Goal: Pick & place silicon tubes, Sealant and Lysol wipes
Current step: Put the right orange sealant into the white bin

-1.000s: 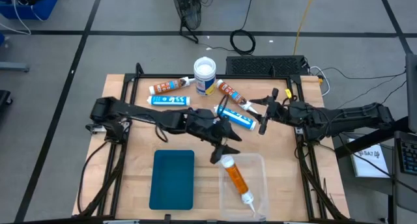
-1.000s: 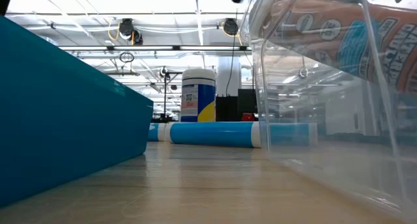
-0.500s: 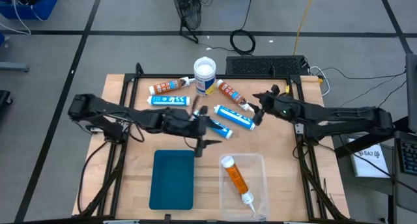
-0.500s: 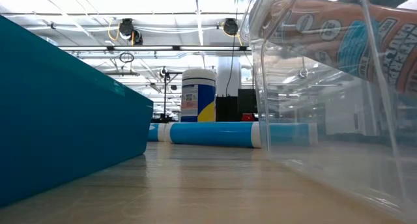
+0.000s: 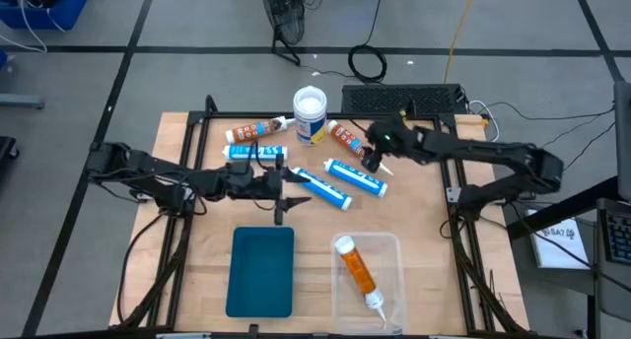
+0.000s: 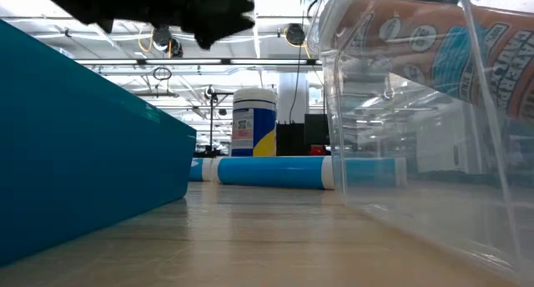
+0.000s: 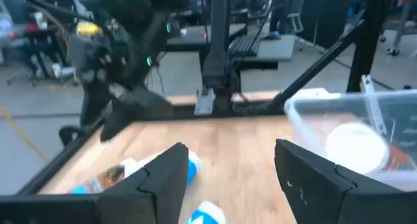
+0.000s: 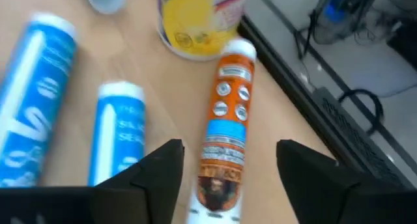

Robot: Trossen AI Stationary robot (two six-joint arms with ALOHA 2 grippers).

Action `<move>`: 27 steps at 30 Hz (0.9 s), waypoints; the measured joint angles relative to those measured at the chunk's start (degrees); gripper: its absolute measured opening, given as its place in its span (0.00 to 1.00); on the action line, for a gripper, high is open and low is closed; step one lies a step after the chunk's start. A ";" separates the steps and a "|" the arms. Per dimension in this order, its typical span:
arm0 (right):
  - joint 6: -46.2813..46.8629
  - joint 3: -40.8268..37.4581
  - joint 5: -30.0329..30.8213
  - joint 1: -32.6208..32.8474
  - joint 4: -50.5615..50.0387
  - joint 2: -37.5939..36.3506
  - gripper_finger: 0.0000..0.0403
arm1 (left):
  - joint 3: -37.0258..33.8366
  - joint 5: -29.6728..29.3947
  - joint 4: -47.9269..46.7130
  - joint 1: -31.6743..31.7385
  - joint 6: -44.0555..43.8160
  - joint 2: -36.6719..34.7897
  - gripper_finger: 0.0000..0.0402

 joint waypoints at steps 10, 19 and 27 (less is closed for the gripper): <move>-1.70 16.50 -10.45 -4.70 -20.71 13.82 0.70 | -0.65 0.00 -5.52 1.61 -2.84 0.32 0.56; -2.22 17.24 -10.40 -6.31 -25.58 18.68 0.67 | -0.68 -0.19 -8.99 1.61 -4.17 0.37 0.57; 1.60 17.22 -10.38 -3.04 -28.48 13.34 0.66 | -0.68 1.01 -9.40 1.61 -6.80 2.33 0.57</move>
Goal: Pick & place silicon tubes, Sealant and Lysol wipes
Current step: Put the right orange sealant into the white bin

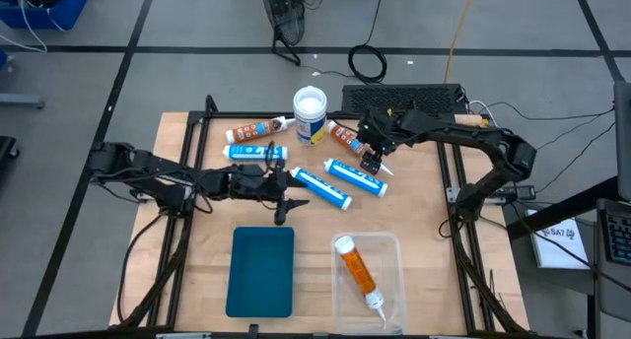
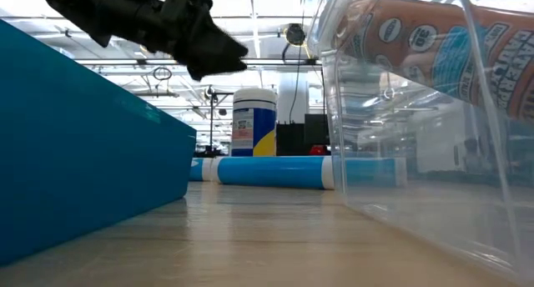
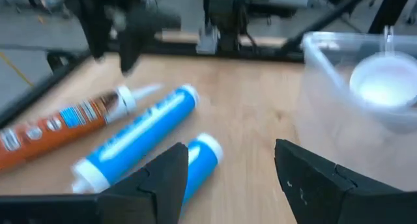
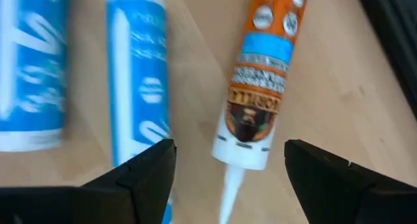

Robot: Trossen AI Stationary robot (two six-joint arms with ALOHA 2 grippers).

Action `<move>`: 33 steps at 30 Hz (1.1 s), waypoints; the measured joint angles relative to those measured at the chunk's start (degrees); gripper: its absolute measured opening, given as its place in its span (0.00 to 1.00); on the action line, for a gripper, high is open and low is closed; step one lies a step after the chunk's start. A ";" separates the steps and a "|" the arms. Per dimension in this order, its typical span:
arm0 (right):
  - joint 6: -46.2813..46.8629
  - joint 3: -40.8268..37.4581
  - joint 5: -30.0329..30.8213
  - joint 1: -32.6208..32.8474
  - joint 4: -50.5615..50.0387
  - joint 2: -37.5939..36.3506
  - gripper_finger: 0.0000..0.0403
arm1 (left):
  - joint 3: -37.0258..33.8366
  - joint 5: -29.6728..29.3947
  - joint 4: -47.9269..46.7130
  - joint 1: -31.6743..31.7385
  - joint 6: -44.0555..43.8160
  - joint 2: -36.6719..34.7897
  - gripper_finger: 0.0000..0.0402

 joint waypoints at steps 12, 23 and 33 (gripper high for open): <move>-9.65 -0.01 19.43 2.18 2.83 -8.03 0.60 | 0.11 -0.19 9.77 0.07 -0.54 4.57 0.57; -13.18 -0.09 6.82 -17.29 5.45 -1.63 0.54 | 0.11 -0.30 9.44 0.07 -0.39 4.57 0.57; -19.00 -11.51 0.74 -19.60 14.60 -0.09 0.55 | 0.11 -0.32 8.23 0.07 -0.17 4.57 0.57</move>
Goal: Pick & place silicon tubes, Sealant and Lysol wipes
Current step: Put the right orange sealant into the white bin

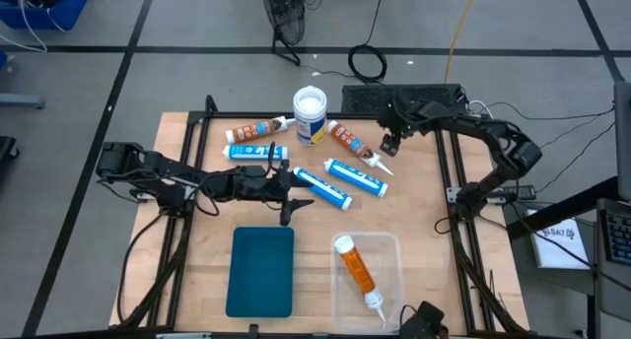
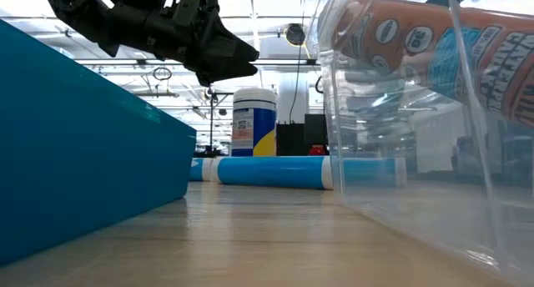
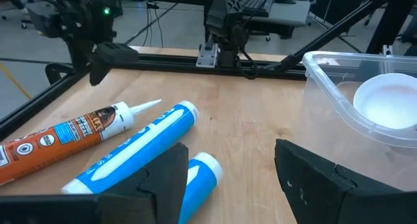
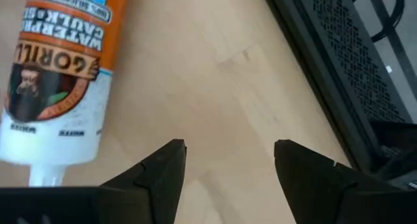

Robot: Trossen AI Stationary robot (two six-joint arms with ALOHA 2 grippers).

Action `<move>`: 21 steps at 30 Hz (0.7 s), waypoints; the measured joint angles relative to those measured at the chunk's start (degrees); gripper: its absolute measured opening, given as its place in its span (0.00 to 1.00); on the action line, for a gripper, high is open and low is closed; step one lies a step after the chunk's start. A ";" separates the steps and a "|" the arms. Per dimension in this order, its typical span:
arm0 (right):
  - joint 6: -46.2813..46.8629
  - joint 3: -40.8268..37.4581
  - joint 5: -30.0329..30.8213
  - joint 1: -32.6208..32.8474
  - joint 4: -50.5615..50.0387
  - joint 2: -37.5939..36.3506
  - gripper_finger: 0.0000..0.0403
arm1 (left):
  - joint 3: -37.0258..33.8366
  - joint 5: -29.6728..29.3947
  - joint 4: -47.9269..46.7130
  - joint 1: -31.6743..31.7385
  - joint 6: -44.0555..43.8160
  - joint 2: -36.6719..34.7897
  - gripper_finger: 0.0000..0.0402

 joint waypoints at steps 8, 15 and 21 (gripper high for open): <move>-1.13 -4.65 -13.43 1.19 0.05 -0.03 0.54 | 0.00 -0.02 -0.02 0.00 0.02 0.00 0.57; 2.79 -5.69 -18.78 4.40 3.92 -0.02 0.53 | 0.00 -0.04 -0.01 0.00 0.48 -0.02 0.57; 4.23 -5.72 -18.14 7.51 7.78 1.28 0.53 | 0.00 -0.04 0.01 0.00 0.46 -0.02 0.57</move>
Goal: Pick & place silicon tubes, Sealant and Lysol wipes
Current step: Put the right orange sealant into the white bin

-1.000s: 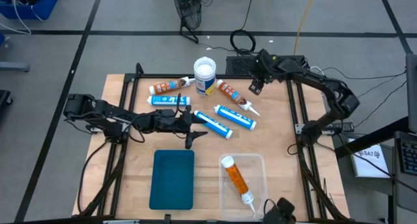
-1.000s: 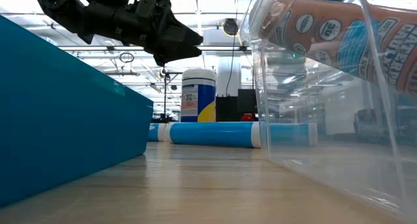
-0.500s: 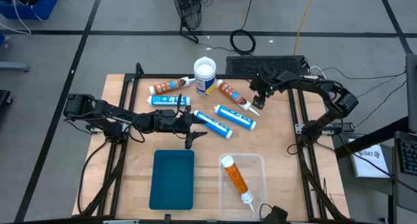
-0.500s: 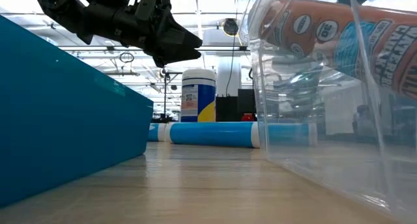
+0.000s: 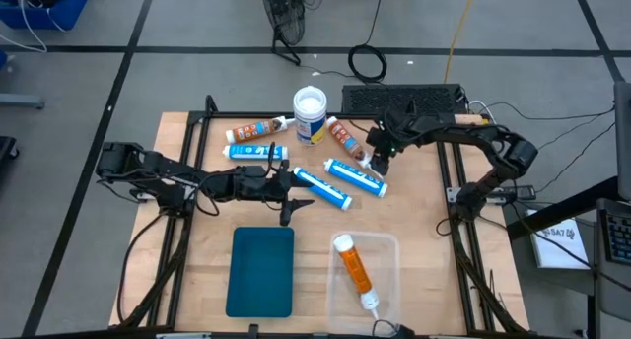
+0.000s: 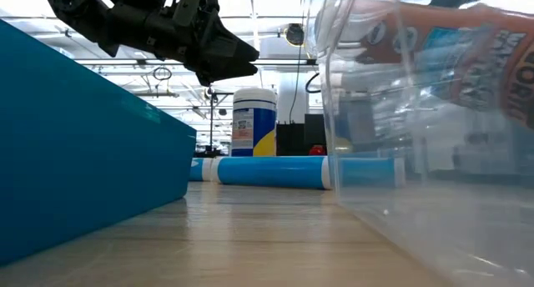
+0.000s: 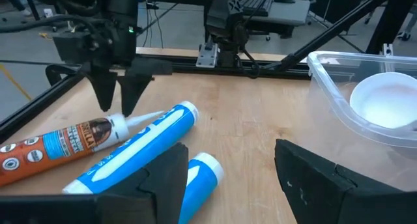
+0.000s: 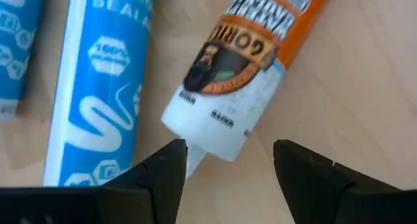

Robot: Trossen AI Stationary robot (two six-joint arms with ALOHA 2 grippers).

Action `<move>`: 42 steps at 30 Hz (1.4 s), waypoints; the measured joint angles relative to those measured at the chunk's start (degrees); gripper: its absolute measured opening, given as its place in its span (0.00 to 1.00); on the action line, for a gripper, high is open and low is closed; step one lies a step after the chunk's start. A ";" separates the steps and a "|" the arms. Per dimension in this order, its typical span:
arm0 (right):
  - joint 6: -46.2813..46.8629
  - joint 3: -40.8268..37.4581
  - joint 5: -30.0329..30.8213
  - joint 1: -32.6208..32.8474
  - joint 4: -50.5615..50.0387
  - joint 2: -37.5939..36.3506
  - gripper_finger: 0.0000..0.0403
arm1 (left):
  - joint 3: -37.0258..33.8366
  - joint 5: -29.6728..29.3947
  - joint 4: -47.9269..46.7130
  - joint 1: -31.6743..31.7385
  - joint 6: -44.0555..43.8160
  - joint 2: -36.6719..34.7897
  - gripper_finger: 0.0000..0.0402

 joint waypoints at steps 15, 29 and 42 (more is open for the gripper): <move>2.75 -0.02 5.50 5.93 0.47 0.49 0.58 | 0.00 0.02 -0.46 0.00 0.50 -0.02 0.57; 2.47 0.07 5.45 7.91 4.46 0.58 0.56 | 0.00 0.01 -0.48 0.00 0.92 -0.02 0.57; 4.48 0.05 36.80 6.75 2.50 -0.86 0.53 | 0.00 0.02 -0.81 0.00 0.74 -0.02 0.57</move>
